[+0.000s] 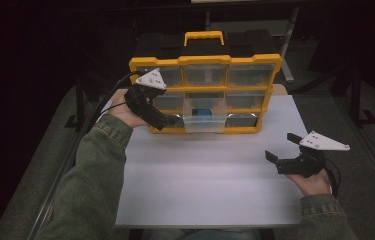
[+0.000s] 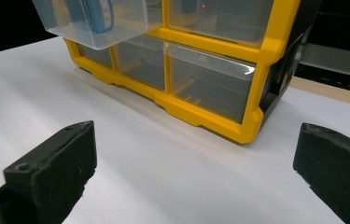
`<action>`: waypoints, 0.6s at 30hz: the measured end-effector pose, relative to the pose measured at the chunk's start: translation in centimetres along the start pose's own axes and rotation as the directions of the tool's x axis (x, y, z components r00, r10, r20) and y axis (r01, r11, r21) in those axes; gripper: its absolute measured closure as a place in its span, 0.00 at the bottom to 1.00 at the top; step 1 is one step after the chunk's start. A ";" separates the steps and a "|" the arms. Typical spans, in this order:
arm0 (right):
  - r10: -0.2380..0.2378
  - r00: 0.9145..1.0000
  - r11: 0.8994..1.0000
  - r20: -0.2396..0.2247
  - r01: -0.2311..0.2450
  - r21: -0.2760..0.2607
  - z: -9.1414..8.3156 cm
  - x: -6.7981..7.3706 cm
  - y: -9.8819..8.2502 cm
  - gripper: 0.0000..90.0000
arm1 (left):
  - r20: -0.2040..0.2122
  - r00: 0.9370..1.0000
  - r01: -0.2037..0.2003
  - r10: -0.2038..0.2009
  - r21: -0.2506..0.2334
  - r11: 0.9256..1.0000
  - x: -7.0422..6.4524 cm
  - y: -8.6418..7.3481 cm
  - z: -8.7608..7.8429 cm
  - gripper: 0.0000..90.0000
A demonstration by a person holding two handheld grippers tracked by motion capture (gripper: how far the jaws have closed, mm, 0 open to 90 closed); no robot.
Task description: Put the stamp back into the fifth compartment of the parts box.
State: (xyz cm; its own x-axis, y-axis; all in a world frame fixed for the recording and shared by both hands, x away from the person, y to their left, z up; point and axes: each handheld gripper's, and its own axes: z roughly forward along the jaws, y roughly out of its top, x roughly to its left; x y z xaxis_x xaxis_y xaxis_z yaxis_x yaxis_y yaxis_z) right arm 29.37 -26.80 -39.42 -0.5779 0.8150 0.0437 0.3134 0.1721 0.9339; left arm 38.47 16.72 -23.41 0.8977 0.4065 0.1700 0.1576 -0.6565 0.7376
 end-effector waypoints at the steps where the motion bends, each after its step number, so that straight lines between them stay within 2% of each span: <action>1: 0.002 1.000 1.000 0.001 -0.002 -0.001 0.0 0.0 0.0 0.00 | -0.004 1.000 0.004 -0.004 -0.005 1.000 0.1 -0.2 -0.2 0.00; 8: 0.000 1.000 1.000 0.002 0.000 -0.001 0.0 0.1 0.0 0.00 | -0.026 0.999 0.038 -0.039 -0.039 0.999 0.2 -1.9 -1.0 0.00; 12: 0.002 1.000 1.000 0.003 -0.002 -0.004 0.0 0.1 0.0 0.00 | -0.031 0.997 0.074 -0.076 -0.071 0.995 0.6 -3.0 -1.6 0.00; 18: 0.004 1.000 1.000 0.003 -0.004 -0.002 0.0 0.0 0.0 0.00 | -0.055 0.993 0.097 -0.103 -0.103 0.990 0.8 -4.3 -2.5 0.00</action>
State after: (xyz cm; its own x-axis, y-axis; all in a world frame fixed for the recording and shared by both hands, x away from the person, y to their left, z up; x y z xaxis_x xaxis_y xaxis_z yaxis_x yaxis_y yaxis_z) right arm 29.34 -26.77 -39.47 -0.5743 0.8173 0.0464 0.3143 0.1678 0.9344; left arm 37.50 21.45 -24.87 0.8525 0.5065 0.1289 0.2007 -0.5450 0.8141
